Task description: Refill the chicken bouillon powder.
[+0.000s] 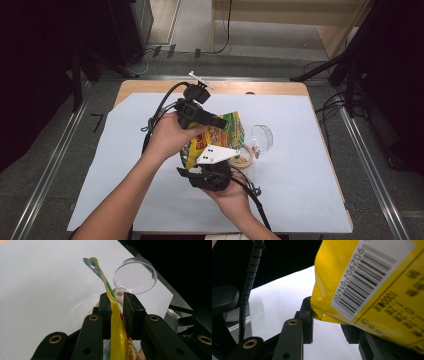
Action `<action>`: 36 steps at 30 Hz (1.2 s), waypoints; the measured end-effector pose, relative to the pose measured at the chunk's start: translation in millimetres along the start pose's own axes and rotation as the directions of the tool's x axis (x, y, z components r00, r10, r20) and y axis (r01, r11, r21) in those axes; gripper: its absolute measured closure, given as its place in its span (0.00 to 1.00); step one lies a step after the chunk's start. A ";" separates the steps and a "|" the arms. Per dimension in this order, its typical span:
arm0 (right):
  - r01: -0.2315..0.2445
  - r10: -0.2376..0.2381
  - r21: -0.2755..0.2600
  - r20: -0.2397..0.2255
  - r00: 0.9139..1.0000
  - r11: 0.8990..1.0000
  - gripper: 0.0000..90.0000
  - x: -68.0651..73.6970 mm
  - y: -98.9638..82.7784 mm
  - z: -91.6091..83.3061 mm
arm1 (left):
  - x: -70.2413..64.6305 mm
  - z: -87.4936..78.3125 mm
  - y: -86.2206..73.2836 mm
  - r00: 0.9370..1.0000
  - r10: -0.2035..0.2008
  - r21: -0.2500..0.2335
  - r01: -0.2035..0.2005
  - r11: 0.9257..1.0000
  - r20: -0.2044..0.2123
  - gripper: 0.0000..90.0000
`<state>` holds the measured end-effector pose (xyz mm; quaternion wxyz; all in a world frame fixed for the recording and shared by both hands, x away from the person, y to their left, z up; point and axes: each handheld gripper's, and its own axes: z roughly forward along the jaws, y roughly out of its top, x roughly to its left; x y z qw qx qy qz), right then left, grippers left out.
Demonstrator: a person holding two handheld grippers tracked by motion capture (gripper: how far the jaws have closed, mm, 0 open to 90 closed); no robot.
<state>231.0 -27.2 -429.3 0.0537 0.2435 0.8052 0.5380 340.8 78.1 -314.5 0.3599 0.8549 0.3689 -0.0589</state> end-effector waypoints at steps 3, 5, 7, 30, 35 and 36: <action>0.003 -0.003 0.007 -0.001 1.000 1.000 0.75 -0.4 0.4 0.2 | 0.2 -0.3 -0.7 1.000 0.000 -0.005 0.000 1.000 0.001 0.86; 0.005 -0.005 0.007 0.002 1.000 1.000 0.75 -0.4 0.3 0.6 | 0.4 -0.4 -1.3 1.000 -0.002 -0.006 0.002 1.000 -0.001 0.86; 0.005 -0.005 0.009 0.000 1.000 1.000 0.75 0.1 0.3 0.9 | 0.5 -0.7 -1.5 1.000 -0.005 -0.008 0.005 1.000 0.000 0.86; 0.001 -0.001 0.013 -0.008 1.000 1.000 0.75 -3.1 0.6 0.4 | 0.2 1.1 0.8 1.000 0.001 -0.001 -0.001 1.000 -0.007 0.86; 0.005 -0.005 0.010 -0.002 1.000 1.000 0.75 -2.4 1.6 -1.1 | -0.9 0.1 1.6 1.000 0.003 -0.007 -0.003 1.000 -0.008 0.86; 0.003 -0.003 0.010 -0.006 1.000 1.000 0.75 -2.5 1.6 -0.9 | -1.1 0.5 1.7 1.000 0.002 -0.004 -0.002 1.000 -0.010 0.86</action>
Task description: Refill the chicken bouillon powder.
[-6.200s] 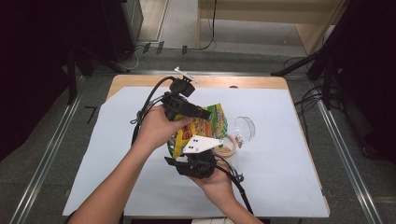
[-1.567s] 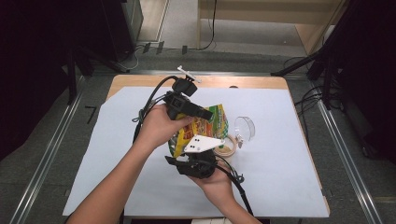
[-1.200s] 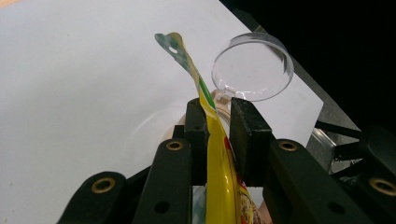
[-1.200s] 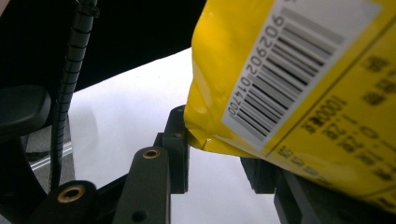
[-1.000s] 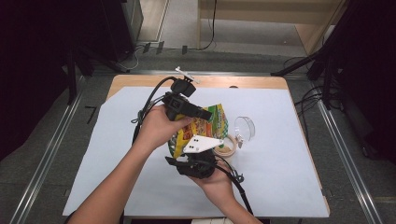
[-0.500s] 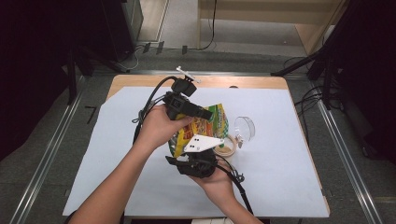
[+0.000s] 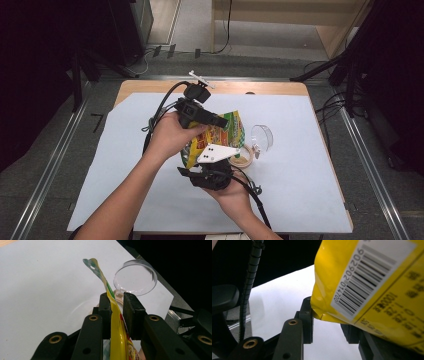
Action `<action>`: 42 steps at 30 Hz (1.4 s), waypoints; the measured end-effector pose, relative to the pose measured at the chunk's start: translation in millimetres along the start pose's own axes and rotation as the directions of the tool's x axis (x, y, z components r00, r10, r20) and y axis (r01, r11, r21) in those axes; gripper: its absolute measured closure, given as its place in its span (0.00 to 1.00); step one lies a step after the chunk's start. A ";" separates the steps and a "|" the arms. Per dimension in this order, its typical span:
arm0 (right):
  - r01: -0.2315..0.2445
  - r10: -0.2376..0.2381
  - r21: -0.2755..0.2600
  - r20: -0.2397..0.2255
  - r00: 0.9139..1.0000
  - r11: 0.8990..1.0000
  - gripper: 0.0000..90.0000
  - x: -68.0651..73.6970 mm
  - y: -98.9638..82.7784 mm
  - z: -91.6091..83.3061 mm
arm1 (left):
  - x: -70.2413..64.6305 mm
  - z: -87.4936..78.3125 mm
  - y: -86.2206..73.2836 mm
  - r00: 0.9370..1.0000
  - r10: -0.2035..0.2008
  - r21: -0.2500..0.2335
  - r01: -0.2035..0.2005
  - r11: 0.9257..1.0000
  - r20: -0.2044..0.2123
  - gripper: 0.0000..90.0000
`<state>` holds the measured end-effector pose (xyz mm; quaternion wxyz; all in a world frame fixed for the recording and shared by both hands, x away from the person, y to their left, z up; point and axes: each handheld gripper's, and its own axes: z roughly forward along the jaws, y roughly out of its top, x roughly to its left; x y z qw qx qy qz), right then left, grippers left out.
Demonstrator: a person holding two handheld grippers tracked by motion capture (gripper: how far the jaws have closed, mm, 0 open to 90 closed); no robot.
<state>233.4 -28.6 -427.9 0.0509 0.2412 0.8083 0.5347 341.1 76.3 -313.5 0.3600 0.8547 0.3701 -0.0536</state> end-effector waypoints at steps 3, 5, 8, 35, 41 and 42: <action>0.001 -0.001 0.003 0.000 1.000 1.000 0.75 -0.3 0.2 -0.2 | 0.2 -0.4 0.3 1.000 0.000 -0.003 0.000 1.000 0.003 0.86; 0.000 0.000 0.002 0.000 1.000 1.000 0.75 -0.2 0.7 -0.5 | 0.0 -0.4 0.5 1.000 -0.001 -0.005 0.001 1.000 0.004 0.86; -0.010 0.010 0.002 -0.010 1.000 1.000 0.75 -0.5 0.1 0.5 | 1.7 1.3 0.8 1.000 -0.001 0.013 0.001 1.000 0.003 0.86; -0.019 0.019 -0.012 -0.011 1.000 1.000 0.75 0.3 0.5 -0.5 | -0.4 1.9 2.9 1.000 0.005 0.021 -0.005 1.000 -0.004 0.86; -0.017 0.017 -0.011 -0.003 1.000 1.000 0.74 0.9 0.7 -0.4 | -0.5 1.1 2.6 1.000 0.003 0.018 -0.002 1.000 -0.004 0.86; -0.017 0.017 -0.010 -0.004 1.000 1.000 0.74 1.0 0.5 -0.4 | -0.3 1.1 2.6 1.000 0.003 0.020 -0.003 1.000 -0.003 0.86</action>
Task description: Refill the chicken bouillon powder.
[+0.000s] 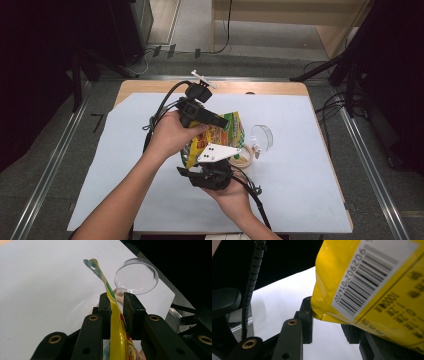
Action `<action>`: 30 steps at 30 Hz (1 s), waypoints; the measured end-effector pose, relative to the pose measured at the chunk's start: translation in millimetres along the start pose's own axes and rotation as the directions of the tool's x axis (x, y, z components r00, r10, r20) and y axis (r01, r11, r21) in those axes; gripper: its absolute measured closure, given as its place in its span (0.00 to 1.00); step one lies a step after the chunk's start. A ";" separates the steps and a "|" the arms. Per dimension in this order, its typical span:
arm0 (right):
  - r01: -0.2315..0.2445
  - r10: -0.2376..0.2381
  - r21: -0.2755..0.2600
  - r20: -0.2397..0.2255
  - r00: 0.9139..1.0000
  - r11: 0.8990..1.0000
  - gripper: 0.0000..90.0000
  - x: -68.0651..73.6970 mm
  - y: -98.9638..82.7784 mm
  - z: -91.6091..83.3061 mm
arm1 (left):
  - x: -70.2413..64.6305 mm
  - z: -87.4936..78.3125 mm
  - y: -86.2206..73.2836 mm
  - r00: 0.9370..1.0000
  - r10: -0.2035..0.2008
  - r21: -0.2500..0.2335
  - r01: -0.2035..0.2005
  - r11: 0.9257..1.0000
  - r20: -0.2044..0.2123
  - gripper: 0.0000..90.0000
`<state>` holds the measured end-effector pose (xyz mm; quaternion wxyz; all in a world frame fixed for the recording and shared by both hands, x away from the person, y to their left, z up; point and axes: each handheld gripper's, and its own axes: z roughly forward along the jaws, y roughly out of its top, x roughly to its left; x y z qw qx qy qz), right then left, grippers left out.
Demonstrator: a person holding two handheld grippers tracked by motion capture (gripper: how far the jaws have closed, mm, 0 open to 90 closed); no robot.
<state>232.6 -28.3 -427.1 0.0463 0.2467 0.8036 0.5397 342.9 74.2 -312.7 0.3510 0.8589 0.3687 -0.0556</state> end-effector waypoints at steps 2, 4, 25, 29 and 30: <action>-0.001 0.001 0.001 -0.001 1.000 1.000 0.74 0.1 -0.1 0.1 | 0.1 0.1 -0.2 1.000 -0.001 -0.002 0.001 1.000 0.000 0.86; 0.000 0.000 0.001 0.001 1.000 1.000 0.74 0.1 -0.1 0.0 | 0.0 -0.1 -0.3 1.000 -0.001 -0.003 0.001 1.000 0.001 0.86; 0.005 -0.005 0.006 0.003 1.000 1.000 0.73 -0.1 0.0 0.1 | -0.4 -0.1 0.4 1.000 0.001 -0.001 -0.001 1.000 -0.001 0.86; 0.001 -0.001 0.003 0.002 1.000 1.000 0.73 0.3 0.3 0.2 | -0.5 0.6 0.4 1.000 0.002 0.004 -0.002 1.000 -0.002 0.86; -0.002 0.002 0.004 0.002 1.000 1.000 0.73 0.5 0.1 0.3 | -0.7 0.9 0.3 1.000 0.002 0.005 -0.002 1.000 -0.003 0.86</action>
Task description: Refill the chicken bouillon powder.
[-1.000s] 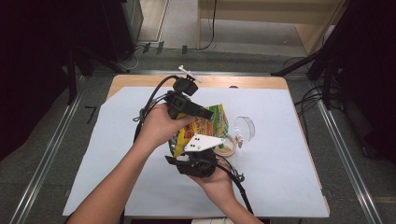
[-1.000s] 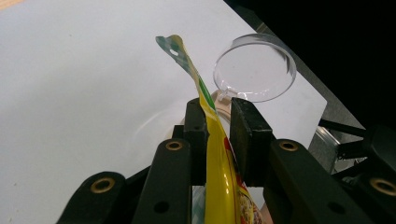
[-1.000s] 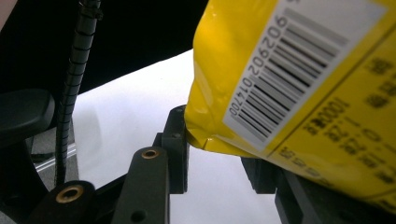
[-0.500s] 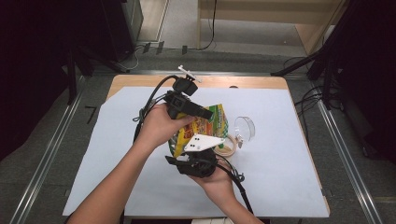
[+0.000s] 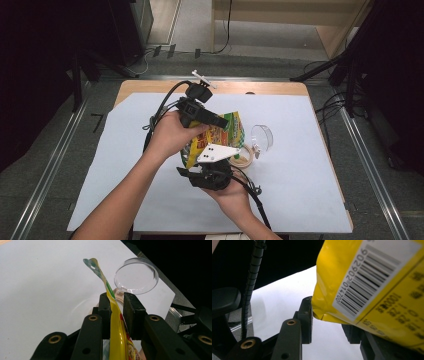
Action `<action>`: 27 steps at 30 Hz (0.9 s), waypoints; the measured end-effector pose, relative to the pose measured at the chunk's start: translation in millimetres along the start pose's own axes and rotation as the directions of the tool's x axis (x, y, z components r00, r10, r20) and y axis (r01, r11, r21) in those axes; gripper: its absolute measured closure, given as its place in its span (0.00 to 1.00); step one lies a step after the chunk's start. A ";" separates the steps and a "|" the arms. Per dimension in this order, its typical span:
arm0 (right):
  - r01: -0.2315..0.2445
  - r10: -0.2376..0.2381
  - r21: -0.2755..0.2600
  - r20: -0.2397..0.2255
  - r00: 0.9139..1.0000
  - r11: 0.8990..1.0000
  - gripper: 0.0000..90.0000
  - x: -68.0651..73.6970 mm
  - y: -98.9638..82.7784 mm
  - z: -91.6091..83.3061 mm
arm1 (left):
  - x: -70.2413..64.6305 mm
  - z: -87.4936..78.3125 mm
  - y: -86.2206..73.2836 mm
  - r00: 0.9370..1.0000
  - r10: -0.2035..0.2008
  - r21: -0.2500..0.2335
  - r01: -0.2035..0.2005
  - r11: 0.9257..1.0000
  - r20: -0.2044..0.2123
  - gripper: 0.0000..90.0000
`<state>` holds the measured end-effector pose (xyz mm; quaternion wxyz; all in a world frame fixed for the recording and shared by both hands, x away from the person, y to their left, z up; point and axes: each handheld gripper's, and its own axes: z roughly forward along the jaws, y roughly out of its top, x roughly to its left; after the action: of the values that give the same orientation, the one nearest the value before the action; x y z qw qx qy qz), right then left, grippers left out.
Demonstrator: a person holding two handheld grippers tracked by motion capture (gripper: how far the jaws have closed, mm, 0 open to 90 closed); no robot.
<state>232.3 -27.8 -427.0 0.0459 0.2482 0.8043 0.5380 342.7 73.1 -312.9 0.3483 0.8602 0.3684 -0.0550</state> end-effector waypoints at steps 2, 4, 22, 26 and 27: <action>0.003 -0.003 -0.003 0.001 1.000 1.000 0.74 -0.5 -0.5 0.2 | 0.1 0.2 -0.1 1.000 0.001 0.000 -0.001 1.000 0.001 0.86; 0.002 -0.002 -0.002 -0.001 1.000 1.000 0.74 -1.0 -0.6 0.0 | -0.1 0.3 0.0 1.000 0.002 0.000 -0.002 1.000 0.001 0.86; 0.005 -0.005 0.001 0.001 1.000 1.000 0.74 -1.2 -0.4 -0.2 | -0.8 0.2 -1.0 1.000 0.002 -0.007 -0.002 1.000 -0.001 0.86; 0.010 -0.010 -0.001 0.002 1.000 1.000 0.74 -1.2 0.1 -0.8 | -2.4 -0.6 -0.7 1.000 0.008 -0.008 -0.008 1.000 -0.004 0.86; 0.014 -0.014 0.000 0.005 1.000 1.000 0.74 -1.6 0.0 -0.7 | -2.4 -0.1 -0.7 1.000 0.008 -0.007 -0.008 1.000 -0.004 0.86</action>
<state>233.5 -29.2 -427.0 0.0516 0.2437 0.8058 0.5372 340.5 72.1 -312.5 0.3510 0.8605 0.3658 -0.0506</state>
